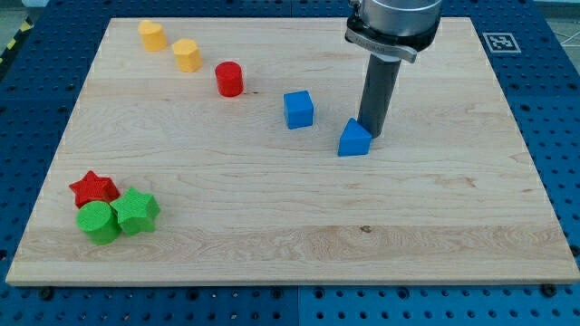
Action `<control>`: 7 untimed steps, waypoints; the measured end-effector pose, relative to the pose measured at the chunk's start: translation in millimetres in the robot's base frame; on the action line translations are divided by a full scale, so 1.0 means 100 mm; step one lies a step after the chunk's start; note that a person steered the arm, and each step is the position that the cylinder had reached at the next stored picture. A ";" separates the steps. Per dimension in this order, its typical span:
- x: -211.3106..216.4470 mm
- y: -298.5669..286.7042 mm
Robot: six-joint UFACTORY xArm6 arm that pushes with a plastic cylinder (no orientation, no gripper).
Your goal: Separate the green circle along with the green star from the red star
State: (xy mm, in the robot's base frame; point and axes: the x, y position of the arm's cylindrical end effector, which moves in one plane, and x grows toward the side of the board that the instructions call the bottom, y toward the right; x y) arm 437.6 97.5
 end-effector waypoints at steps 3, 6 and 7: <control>0.64 0.39; 1.02 -1.42; 0.59 -2.19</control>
State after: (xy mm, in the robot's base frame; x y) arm 496.6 -121.4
